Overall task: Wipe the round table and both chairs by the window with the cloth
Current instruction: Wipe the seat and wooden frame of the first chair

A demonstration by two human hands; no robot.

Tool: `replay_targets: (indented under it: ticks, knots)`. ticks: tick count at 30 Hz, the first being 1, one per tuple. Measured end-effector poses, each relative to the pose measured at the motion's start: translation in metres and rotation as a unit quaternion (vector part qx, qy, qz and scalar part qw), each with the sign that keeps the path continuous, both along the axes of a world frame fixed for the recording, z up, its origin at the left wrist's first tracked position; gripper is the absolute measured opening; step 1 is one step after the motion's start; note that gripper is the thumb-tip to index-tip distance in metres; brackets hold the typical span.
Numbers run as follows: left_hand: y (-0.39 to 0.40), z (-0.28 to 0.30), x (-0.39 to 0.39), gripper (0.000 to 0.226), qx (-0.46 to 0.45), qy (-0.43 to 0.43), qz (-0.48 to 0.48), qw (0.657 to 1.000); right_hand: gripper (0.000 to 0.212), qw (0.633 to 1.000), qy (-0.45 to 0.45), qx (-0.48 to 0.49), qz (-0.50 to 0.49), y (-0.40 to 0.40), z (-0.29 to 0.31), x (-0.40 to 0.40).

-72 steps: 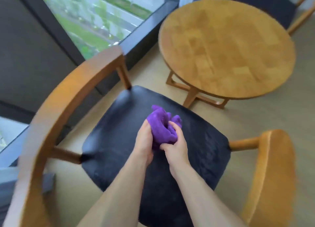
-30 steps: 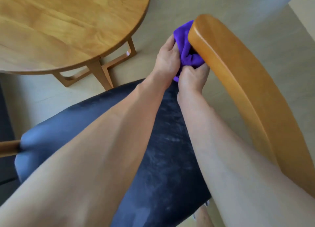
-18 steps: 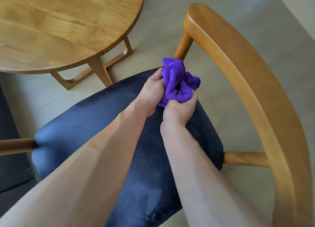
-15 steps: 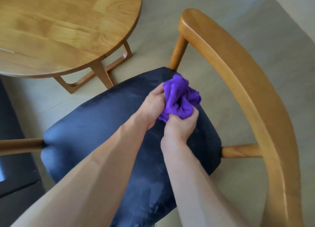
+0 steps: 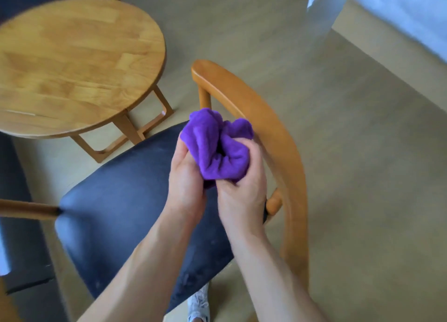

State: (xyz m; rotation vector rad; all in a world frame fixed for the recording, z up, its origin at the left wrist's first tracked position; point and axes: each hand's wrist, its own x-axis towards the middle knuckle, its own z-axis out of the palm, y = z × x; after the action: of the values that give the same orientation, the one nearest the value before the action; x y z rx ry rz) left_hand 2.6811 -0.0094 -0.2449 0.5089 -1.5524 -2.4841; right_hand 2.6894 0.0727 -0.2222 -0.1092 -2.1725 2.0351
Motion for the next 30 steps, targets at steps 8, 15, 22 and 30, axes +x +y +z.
replay_targets:
  ticks: [8, 15, 22, 30]
  knots:
    - [0.192, 0.078, -0.013, 0.031, 0.015, 0.053, 0.06, 0.997, 0.061, 0.989, 0.099, -0.028, 0.106, 0.189, 0.06, -0.035]
    - [0.321, 0.021, 0.002, 0.027, 0.13, -0.07, 0.173, 0.974, 0.06, 0.975, -0.102, -0.039, 0.191, 0.297, 0.016, -0.044]
    - [0.32, -0.053, 0.033, 0.035, 0.129, -0.142, 0.35, 0.917, 0.054, 0.949, -0.173, -0.014, 0.262, 0.277, -0.063, -0.03]
    - [0.28, -0.085, 0.039, 0.034, 0.175, -0.17, 0.5, 0.831, 0.054, 0.956, -0.179, -0.007, 0.234, 0.239, -0.11, -0.035]
